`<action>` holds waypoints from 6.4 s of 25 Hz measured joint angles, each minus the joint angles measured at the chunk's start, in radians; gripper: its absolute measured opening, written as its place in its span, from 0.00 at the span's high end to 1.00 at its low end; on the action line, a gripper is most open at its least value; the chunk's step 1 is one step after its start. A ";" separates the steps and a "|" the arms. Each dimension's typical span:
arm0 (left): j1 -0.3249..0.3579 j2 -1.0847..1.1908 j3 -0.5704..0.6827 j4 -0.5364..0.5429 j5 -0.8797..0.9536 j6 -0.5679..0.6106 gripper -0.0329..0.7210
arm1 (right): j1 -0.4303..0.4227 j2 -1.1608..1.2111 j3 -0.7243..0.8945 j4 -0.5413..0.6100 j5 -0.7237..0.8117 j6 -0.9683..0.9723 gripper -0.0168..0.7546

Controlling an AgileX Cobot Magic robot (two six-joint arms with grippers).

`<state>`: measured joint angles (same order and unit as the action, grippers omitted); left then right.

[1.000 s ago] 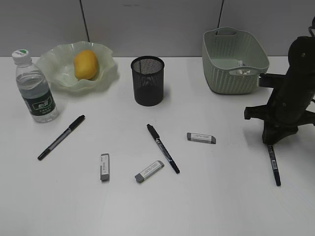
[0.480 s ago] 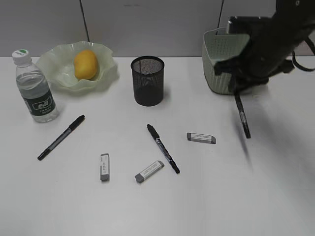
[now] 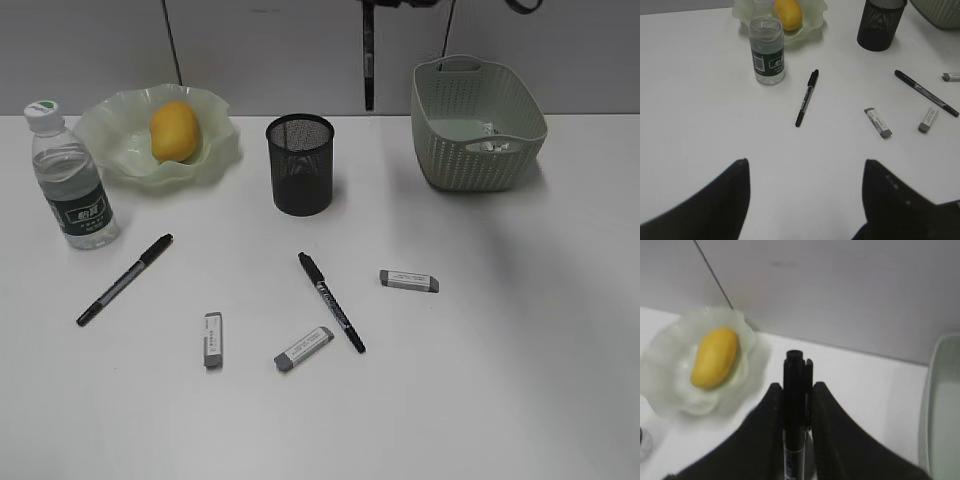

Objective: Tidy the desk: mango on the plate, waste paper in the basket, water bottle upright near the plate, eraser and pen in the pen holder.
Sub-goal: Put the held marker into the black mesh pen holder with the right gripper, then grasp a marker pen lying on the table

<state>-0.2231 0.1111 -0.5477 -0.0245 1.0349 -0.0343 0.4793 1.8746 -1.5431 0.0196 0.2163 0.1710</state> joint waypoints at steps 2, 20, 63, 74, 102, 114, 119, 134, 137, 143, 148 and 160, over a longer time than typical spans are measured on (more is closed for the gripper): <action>0.000 0.000 0.000 0.000 0.000 0.000 0.25 | 0.010 0.013 0.000 0.001 -0.102 0.000 0.79; 0.000 0.000 0.000 0.000 0.000 0.000 0.25 | 0.076 0.303 -0.001 -0.007 -0.486 0.000 0.79; 0.000 0.000 0.000 0.000 -0.001 0.000 0.25 | -0.143 -0.335 0.095 -0.083 0.925 -0.171 0.42; 0.000 0.000 0.000 0.000 -0.001 0.000 0.26 | -0.200 -0.879 0.634 -0.037 0.821 -0.132 0.42; 0.000 0.144 -0.023 0.000 -0.103 0.011 0.29 | -0.200 -1.683 0.990 -0.034 0.789 -0.122 0.42; 0.000 0.821 -0.239 0.000 -0.257 0.097 0.29 | -0.200 -1.683 0.990 -0.034 0.780 -0.122 0.42; -0.003 1.051 -0.373 -0.016 -0.254 0.142 0.29 | -0.200 -1.683 0.990 -0.037 0.777 -0.122 0.42; -0.127 1.638 -0.737 -0.021 -0.084 0.248 0.29 | -0.200 -1.683 0.990 -0.037 0.773 -0.122 0.42; -0.127 1.729 -0.804 0.017 -0.057 0.249 0.29 | -0.200 -1.683 0.990 -0.037 0.773 -0.122 0.42; -0.128 1.892 -0.931 0.025 -0.005 0.250 0.29 | -0.200 -1.683 0.990 -0.037 0.773 -0.122 0.42; -0.126 1.969 -0.985 0.025 0.000 0.250 0.29 | -0.200 -1.683 0.990 -0.037 0.773 -0.121 0.42; -0.118 2.075 -1.009 0.040 -0.052 0.250 0.33 | -0.200 -1.683 0.990 -0.037 0.773 -0.121 0.42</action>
<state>-0.3407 2.1864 -1.5566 0.0152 0.9828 0.2152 0.2792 0.1918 -0.5526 -0.0177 0.9893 0.0504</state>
